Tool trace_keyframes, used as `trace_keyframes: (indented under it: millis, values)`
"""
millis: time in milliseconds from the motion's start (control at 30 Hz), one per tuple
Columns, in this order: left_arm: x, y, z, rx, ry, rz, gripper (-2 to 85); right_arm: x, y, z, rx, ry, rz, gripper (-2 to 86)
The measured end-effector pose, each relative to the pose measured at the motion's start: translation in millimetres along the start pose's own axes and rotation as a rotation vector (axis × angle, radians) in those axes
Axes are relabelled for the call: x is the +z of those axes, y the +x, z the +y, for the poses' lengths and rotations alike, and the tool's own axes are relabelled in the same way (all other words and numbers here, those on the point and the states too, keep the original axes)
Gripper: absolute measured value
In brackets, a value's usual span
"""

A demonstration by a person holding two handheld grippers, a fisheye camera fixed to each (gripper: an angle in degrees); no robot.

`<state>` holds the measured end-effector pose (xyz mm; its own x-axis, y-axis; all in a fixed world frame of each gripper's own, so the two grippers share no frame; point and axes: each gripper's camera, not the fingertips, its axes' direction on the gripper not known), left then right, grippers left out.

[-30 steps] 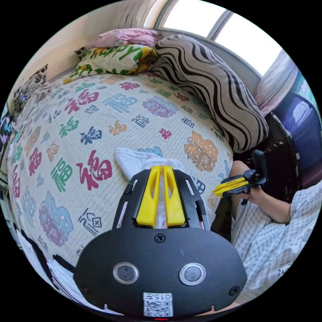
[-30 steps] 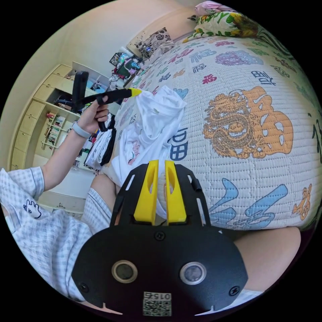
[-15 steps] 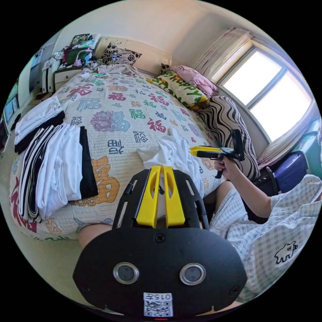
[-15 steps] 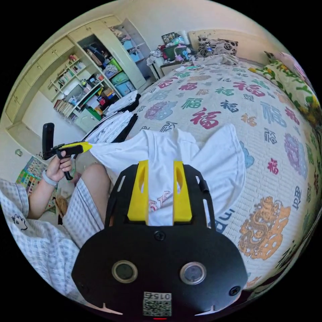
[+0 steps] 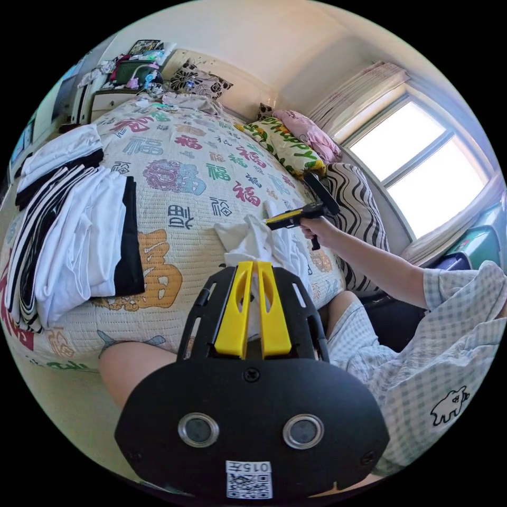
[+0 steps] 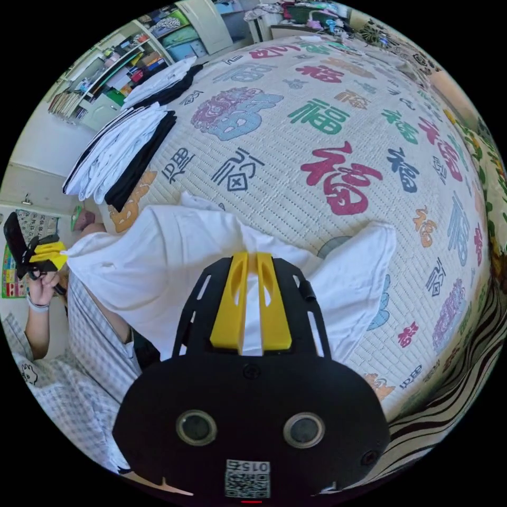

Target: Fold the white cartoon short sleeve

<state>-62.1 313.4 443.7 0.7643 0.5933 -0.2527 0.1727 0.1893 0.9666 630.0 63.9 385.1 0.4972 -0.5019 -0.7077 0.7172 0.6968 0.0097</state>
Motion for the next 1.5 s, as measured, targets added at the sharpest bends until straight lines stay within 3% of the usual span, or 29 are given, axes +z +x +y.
trace_keyframes:
  millis: [167,300,600,733,933,1167,1367,1500]
  values:
    - [-47.1,13.4,12.7,-0.02,0.182,-0.008,-0.4,-76.7,-18.4,90.7,0.169,0.337,0.018,0.3]
    - [-104.2,51.4,24.9,0.012,0.45,0.024,-0.5,-157.8,-55.1,194.6,0.284,0.649,0.043,-0.1]
    - [-239.8,169.3,48.6,0.236,0.999,0.113,-0.6,-300.3,-185.5,340.0,0.29,1.211,0.301,-0.3]
    - [-290.3,227.2,72.3,0.326,1.247,0.094,-0.6,-339.7,-246.1,393.1,0.347,1.561,0.398,-0.3]
    - [-343.1,289.4,100.7,0.485,1.508,0.007,-0.6,-376.3,-304.8,454.6,0.3,1.884,0.528,-0.4]
    - [-348.5,300.5,42.5,0.579,1.472,0.008,-0.6,-402.5,-301.2,463.1,0.264,1.927,0.65,-0.4]
    - [-266.6,276.0,-66.9,0.558,1.259,-0.129,-0.6,-396.7,-234.1,410.9,0.368,1.756,0.768,-0.4]
    - [-157.3,233.0,-173.0,0.501,1.03,-0.196,-0.5,-376.5,-141.2,337.5,0.463,1.52,0.821,-0.3]
